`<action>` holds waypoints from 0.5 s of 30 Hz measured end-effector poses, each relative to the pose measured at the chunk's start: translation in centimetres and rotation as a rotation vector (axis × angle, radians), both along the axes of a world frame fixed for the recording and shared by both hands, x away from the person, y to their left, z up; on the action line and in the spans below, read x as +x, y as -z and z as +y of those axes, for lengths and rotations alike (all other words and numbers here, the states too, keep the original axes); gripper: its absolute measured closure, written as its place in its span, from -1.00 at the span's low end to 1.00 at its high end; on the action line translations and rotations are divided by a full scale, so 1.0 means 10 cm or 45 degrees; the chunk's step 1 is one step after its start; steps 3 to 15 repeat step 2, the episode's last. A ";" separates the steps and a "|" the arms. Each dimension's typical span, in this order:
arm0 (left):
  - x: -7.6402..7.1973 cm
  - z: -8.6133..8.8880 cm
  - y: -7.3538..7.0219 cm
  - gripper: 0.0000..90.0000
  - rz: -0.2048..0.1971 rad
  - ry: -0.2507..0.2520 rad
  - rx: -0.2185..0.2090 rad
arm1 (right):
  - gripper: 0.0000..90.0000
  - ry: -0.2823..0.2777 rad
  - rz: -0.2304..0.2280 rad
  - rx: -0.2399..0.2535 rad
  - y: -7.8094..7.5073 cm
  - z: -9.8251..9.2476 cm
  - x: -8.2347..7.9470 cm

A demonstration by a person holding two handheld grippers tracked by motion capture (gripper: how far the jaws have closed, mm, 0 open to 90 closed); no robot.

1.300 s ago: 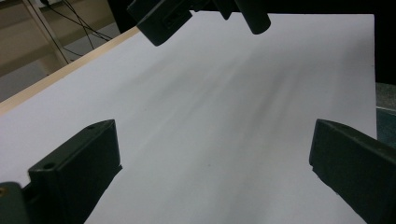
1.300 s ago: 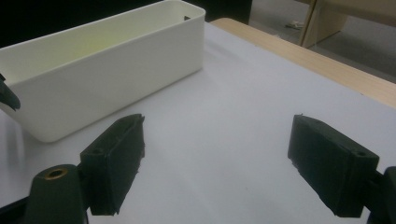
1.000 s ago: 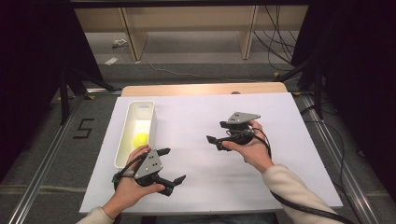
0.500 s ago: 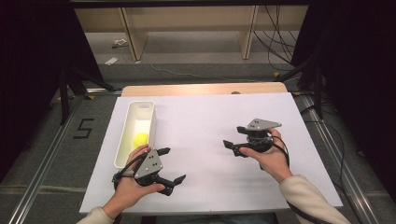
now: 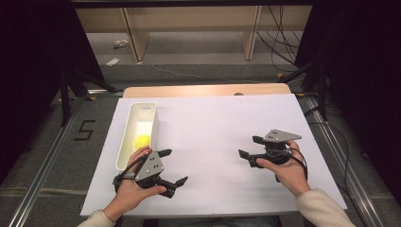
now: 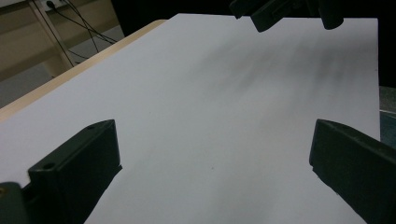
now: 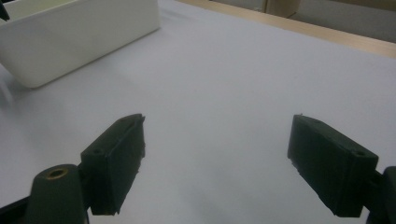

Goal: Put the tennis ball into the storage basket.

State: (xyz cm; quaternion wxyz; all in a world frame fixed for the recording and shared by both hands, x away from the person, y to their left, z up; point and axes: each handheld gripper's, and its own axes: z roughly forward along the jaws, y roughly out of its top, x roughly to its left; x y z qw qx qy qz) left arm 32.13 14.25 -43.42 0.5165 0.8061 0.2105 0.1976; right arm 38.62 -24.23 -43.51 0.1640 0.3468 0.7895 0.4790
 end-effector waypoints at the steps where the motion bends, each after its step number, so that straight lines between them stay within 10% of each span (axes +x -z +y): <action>1: 0.00 0.00 0.00 -0.97 0.000 0.000 0.001 | -0.57 -0.002 0.001 0.002 0.00 0.00 -0.01; 15: 0.00 0.00 0.00 -0.97 0.000 0.002 0.001 | -0.57 -0.002 -0.004 0.006 -0.01 0.01 -0.01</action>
